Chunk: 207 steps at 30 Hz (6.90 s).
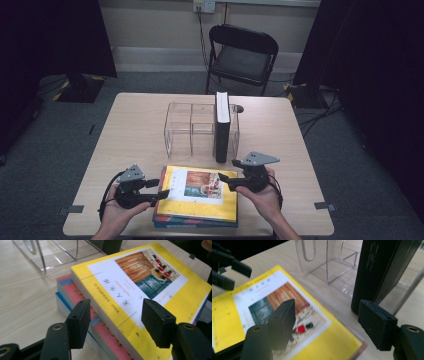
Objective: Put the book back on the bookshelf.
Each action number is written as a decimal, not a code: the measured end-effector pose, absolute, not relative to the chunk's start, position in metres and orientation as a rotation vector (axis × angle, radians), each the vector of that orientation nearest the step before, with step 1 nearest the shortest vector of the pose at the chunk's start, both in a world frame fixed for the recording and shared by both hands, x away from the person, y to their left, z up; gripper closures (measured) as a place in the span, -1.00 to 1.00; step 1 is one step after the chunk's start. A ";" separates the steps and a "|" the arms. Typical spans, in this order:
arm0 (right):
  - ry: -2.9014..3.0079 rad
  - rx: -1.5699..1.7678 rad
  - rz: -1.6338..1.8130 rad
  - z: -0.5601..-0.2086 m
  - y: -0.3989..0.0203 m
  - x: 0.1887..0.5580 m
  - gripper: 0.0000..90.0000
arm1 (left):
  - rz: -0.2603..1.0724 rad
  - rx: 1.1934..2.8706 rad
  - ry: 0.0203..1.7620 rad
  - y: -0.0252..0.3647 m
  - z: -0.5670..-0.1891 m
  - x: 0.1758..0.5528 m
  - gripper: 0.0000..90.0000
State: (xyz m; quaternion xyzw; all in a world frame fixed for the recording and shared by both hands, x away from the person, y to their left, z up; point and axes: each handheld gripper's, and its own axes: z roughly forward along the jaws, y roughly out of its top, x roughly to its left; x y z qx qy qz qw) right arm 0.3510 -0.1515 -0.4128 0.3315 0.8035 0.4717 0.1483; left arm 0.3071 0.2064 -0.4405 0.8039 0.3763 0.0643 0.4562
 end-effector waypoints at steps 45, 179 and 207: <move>2.512 0.937 1.331 -0.450 -0.140 0.347 -0.21 | 0.147 2.044 0.812 0.208 -0.448 0.301 -0.25; 2.419 1.378 1.637 -0.454 -0.132 0.344 0.45 | 0.097 1.972 0.903 0.163 -0.454 0.328 -0.13; 2.373 1.146 1.861 -0.428 -0.117 0.334 0.90 | -0.046 1.877 0.885 0.159 -0.460 0.333 -0.66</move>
